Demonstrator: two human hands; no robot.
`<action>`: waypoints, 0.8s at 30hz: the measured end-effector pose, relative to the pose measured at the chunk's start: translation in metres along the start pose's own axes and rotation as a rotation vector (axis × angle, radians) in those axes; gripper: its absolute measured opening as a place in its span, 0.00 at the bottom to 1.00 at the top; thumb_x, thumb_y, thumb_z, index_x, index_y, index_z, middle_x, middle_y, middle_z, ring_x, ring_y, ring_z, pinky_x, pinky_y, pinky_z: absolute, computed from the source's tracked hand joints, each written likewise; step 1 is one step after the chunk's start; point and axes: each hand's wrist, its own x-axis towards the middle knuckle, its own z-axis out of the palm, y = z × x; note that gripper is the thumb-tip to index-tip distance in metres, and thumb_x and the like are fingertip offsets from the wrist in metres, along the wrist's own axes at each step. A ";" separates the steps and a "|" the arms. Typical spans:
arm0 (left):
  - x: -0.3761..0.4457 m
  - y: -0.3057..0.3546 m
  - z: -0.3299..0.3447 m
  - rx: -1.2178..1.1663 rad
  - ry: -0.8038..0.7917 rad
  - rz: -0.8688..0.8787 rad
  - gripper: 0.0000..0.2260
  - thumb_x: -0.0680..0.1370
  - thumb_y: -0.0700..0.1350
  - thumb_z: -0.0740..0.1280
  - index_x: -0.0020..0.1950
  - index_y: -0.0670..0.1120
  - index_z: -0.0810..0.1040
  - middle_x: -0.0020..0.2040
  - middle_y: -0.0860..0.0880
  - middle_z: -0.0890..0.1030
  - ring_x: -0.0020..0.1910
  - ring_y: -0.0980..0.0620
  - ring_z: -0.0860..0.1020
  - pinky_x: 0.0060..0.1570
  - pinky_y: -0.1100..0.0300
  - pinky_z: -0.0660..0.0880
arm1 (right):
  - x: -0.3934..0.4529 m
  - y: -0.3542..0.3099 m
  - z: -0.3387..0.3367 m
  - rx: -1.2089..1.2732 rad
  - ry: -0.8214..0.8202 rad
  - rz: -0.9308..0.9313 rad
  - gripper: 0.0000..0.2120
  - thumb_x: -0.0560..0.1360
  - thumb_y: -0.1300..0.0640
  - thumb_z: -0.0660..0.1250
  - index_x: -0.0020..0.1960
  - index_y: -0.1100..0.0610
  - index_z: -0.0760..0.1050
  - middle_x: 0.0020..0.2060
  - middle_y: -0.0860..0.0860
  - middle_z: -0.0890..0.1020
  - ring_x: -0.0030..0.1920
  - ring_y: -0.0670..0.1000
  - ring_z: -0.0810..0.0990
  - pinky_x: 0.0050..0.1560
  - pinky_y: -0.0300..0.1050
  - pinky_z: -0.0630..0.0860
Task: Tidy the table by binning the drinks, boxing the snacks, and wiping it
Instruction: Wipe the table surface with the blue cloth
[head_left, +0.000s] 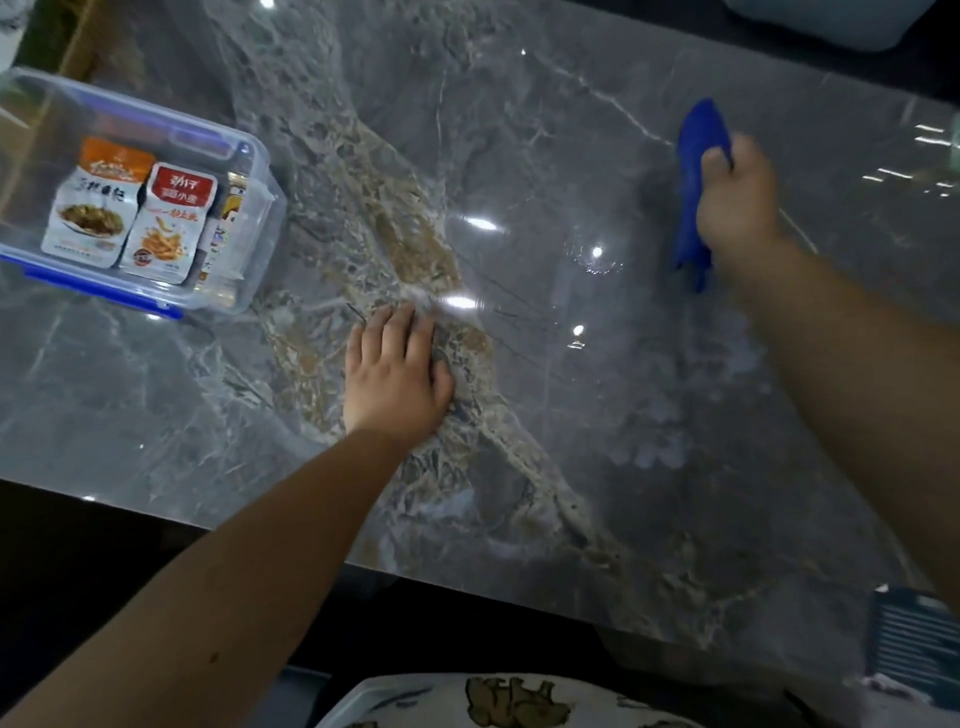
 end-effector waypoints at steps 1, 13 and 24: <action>0.000 0.000 0.001 0.004 0.010 0.000 0.23 0.75 0.52 0.61 0.68 0.45 0.71 0.69 0.41 0.71 0.71 0.40 0.64 0.72 0.43 0.56 | 0.015 0.001 0.004 -0.082 0.012 -0.030 0.18 0.79 0.52 0.52 0.63 0.59 0.70 0.56 0.55 0.77 0.54 0.53 0.75 0.55 0.46 0.69; 0.001 0.001 0.004 0.022 0.089 0.024 0.23 0.74 0.52 0.62 0.67 0.43 0.73 0.67 0.41 0.74 0.70 0.40 0.67 0.71 0.42 0.58 | 0.023 0.007 0.066 -0.714 -0.334 -0.565 0.24 0.80 0.57 0.52 0.74 0.61 0.55 0.75 0.62 0.57 0.74 0.63 0.57 0.71 0.60 0.55; 0.001 0.001 0.001 0.003 0.023 0.006 0.23 0.75 0.52 0.60 0.68 0.43 0.72 0.68 0.40 0.72 0.70 0.38 0.65 0.72 0.41 0.57 | -0.228 0.069 0.030 -0.696 -0.710 -0.903 0.25 0.76 0.55 0.56 0.72 0.55 0.61 0.73 0.55 0.65 0.73 0.56 0.62 0.72 0.58 0.58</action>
